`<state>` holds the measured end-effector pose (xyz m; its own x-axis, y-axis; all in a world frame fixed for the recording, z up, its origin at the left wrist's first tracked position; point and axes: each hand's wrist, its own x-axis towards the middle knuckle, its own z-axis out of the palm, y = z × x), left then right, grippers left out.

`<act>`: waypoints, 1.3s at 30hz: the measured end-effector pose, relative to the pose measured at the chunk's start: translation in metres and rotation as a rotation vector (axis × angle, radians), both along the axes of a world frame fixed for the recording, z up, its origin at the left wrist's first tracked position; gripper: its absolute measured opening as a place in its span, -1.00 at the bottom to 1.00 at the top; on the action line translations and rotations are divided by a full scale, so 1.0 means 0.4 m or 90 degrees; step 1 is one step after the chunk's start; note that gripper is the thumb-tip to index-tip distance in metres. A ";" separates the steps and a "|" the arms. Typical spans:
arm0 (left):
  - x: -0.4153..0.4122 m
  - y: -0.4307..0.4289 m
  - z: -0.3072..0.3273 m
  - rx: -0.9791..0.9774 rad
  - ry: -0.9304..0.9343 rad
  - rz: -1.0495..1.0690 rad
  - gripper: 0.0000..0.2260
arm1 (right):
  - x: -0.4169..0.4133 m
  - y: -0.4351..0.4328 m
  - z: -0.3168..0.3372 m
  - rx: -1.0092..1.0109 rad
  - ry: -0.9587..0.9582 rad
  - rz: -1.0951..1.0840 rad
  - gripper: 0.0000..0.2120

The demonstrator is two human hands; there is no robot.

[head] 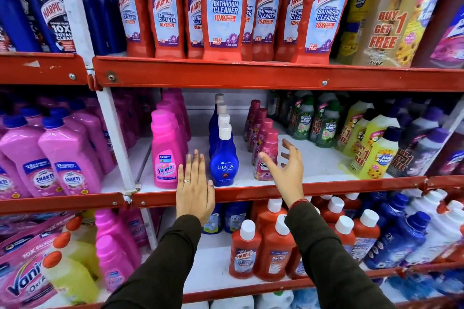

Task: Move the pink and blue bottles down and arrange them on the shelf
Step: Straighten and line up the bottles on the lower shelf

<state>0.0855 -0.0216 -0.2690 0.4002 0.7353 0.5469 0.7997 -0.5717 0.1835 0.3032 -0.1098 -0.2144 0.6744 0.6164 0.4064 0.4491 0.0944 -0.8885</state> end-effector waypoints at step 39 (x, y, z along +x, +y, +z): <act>0.270 -0.202 0.120 -0.498 -0.642 -0.283 -0.53 | 0.001 -0.087 -0.024 0.127 0.322 0.064 -0.60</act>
<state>0.1935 -0.1023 -0.2211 0.3603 0.9008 0.2424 -0.0998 -0.2211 0.9701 0.3035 -0.1448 -0.2240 0.7580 0.6318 0.1620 -0.0496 0.3035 -0.9515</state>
